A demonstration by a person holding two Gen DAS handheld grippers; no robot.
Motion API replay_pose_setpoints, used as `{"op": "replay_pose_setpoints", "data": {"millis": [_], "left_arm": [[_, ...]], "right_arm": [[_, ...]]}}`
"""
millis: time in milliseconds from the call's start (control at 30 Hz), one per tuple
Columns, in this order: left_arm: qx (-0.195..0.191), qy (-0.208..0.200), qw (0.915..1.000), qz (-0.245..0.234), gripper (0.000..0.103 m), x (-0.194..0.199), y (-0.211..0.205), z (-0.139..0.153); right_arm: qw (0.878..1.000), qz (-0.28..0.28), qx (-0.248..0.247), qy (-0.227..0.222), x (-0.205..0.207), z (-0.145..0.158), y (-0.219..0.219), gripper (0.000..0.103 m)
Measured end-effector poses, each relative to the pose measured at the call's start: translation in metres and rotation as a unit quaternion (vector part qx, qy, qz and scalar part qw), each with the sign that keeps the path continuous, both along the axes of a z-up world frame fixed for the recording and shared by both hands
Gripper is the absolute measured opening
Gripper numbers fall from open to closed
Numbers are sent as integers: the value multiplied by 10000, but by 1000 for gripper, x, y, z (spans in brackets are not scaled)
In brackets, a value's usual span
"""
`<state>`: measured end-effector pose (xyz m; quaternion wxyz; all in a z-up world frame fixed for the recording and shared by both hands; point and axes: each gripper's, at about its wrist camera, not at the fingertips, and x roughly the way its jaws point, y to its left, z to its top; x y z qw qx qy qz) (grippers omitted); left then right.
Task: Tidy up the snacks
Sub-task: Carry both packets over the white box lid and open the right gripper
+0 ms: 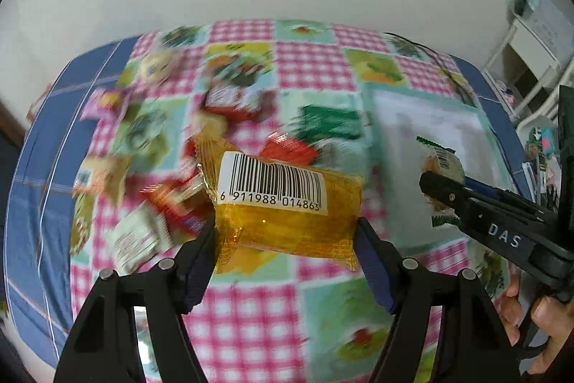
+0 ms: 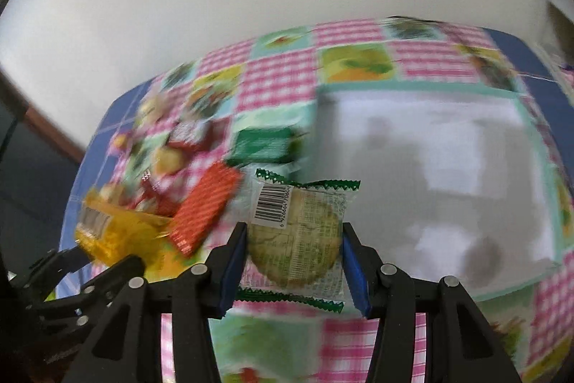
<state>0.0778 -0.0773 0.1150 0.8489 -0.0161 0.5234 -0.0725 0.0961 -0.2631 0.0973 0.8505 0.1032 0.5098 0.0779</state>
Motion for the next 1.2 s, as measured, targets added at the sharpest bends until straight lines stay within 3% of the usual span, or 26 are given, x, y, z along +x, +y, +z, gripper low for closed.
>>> {"op": "replay_pose_setpoints", "data": {"millis": [300,567,900,1133,1200], "left_arm": [[-40,-88,9967,-812,74,40,-104,3],[-161,-181,9944,-1025,74,79,-163,-6],[-134,-114,9945,-1033,75,118,-193,-24],[-107,34,9963,-857,76,111,-186,-25],[-161,26,9969,-769,84,106,-179,-23]], "right_arm": [[9941,-1084,39,78,15,-6,-92,53],[9864,-1632,5,194,31,-24,-152,53],[9819,-1888,-73,155,53,-35,-186,54],[9834,-1793,-140,230,54,-34,-180,75],[9842,-1743,-163,263,52,-32,-176,78]]}}
